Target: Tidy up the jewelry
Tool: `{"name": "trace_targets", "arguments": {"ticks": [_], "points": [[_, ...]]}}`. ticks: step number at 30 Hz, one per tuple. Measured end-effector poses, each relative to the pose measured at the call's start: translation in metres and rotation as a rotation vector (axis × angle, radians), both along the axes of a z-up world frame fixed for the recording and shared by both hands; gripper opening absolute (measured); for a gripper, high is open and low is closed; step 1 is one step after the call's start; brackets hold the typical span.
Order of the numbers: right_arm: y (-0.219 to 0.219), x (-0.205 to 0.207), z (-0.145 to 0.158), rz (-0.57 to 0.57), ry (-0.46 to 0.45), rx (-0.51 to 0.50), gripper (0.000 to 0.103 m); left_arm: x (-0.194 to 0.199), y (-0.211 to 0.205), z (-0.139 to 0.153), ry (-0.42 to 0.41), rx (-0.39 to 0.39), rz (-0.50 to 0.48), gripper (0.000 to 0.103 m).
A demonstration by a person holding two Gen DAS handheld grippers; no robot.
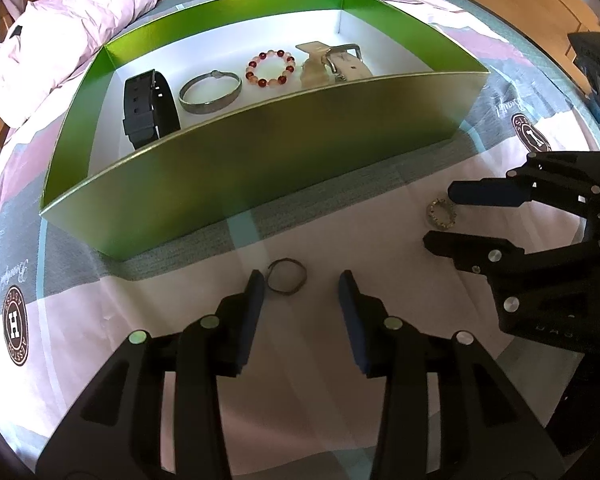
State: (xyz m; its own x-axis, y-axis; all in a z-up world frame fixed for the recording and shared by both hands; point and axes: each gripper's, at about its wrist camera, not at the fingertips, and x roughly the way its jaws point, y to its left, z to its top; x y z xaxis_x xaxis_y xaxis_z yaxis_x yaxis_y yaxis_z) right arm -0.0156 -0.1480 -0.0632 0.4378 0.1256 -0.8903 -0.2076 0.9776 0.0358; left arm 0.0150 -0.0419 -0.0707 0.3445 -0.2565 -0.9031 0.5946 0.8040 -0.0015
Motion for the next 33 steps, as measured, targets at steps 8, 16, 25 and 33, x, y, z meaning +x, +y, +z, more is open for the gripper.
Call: {"name": "trace_targets", "arguments": {"ticks": [8, 16, 25, 33], "points": [[0.0015, 0.0006, 0.0008, -0.001, -0.014, -0.015, 0.056, -0.003, -0.0025, 0.0009, -0.019, 0.015, -0.006, 0.048], [0.0054, -0.0005, -0.0028, 0.006, -0.016, -0.023, 0.056, -0.0042, -0.0033, 0.001, -0.024, 0.02, -0.009, 0.052], [0.0026, 0.0003, -0.0024, -0.007, -0.021, -0.012, 0.052, -0.005, -0.0032, 0.0006, -0.031, 0.022, -0.013, 0.052], [-0.0012, 0.0017, -0.0011, -0.019, -0.02, 0.004, 0.029, -0.0067, -0.006, -0.0002, -0.026, 0.011, -0.032, 0.036]]}}
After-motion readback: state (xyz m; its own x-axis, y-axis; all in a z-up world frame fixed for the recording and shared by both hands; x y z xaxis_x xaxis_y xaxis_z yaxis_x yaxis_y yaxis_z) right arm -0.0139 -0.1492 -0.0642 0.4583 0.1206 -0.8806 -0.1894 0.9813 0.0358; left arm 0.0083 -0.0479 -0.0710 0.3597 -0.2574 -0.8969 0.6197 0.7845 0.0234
